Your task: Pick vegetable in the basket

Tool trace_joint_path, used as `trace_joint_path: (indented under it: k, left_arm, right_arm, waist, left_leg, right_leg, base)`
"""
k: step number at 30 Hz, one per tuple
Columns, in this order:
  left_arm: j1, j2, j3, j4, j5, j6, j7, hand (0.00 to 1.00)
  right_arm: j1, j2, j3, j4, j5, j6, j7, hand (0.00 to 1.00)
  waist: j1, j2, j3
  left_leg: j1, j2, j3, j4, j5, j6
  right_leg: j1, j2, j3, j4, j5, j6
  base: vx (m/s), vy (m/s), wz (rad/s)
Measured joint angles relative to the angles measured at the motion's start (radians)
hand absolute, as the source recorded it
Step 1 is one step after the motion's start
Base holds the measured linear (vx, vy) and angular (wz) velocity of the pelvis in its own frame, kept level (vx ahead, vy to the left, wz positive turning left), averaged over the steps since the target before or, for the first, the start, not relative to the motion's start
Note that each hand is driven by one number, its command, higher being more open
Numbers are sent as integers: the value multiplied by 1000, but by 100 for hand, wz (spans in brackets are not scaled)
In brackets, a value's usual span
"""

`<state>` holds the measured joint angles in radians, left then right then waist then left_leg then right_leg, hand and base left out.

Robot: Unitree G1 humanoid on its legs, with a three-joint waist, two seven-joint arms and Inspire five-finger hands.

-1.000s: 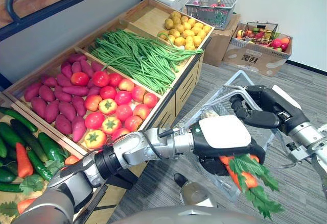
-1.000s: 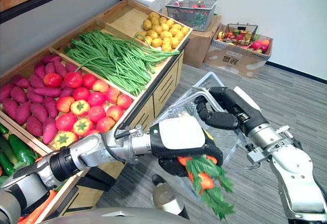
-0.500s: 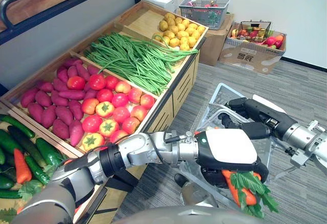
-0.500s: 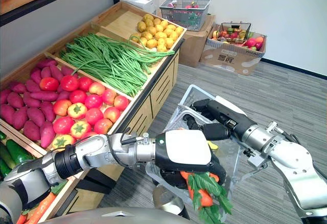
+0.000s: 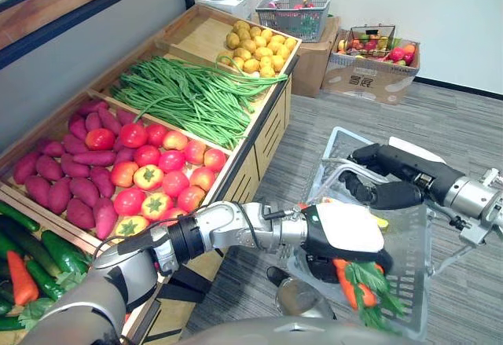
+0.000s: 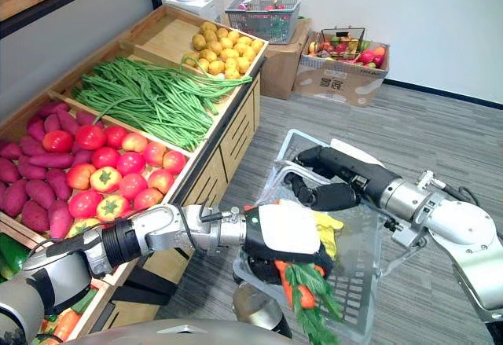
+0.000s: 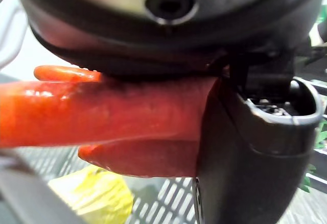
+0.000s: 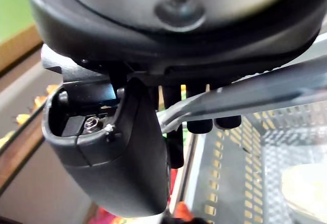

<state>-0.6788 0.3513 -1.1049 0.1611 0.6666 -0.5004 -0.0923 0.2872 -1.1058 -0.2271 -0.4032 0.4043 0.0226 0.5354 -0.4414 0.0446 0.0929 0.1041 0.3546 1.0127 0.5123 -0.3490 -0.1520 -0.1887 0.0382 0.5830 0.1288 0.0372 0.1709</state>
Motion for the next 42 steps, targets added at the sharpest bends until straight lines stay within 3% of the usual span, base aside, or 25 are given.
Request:
trace_joint_path:
  k: [13, 17, 30, 42]
  left_arm:
    - [-63, -163, -28, 162, 50, 47, 32, 0]
    - [-65, -190, -27, 188, 51, 53, 36, 0]
    - [-102, -156, -20, 214, 51, 63, 37, 0]
    - [-114, -99, -15, 136, 65, 35, 37, 0]
  right_arm:
    - [-156, 4, 118, -97, 102, -2, -9, 0]
    - [-153, 4, 192, -151, 158, -8, -14, 0]
    - [-54, 4, 165, -153, 210, -8, -26, 0]
    - [33, 63, 124, -183, 248, -24, -28, 0]
  waist:
    - [-2, 1, 2]
    - [2, -16, 17]
    - [8, -34, 59]
    - [60, -34, 64]
  left_leg:
    - [-1, 3, 33, 5, 0, 1]
    - [28, 2, 72, 5, -5, -5]
    - [16, 0, 54, 8, -9, -5]
    - [-30, -3, -38, 6, 3, 14]
  right_leg:
    - [-19, 10, 30, -5, 5, 7]
    - [-16, 20, 64, -4, 7, 11]
    - [-15, 12, 49, -3, 8, 12]
    - [-1, -17, -33, -4, 1, 7]
  base:
    - [48, 54, -6]
    - [42, 62, -26]
    - [28, 58, 3]
    - [21, 47, 21]
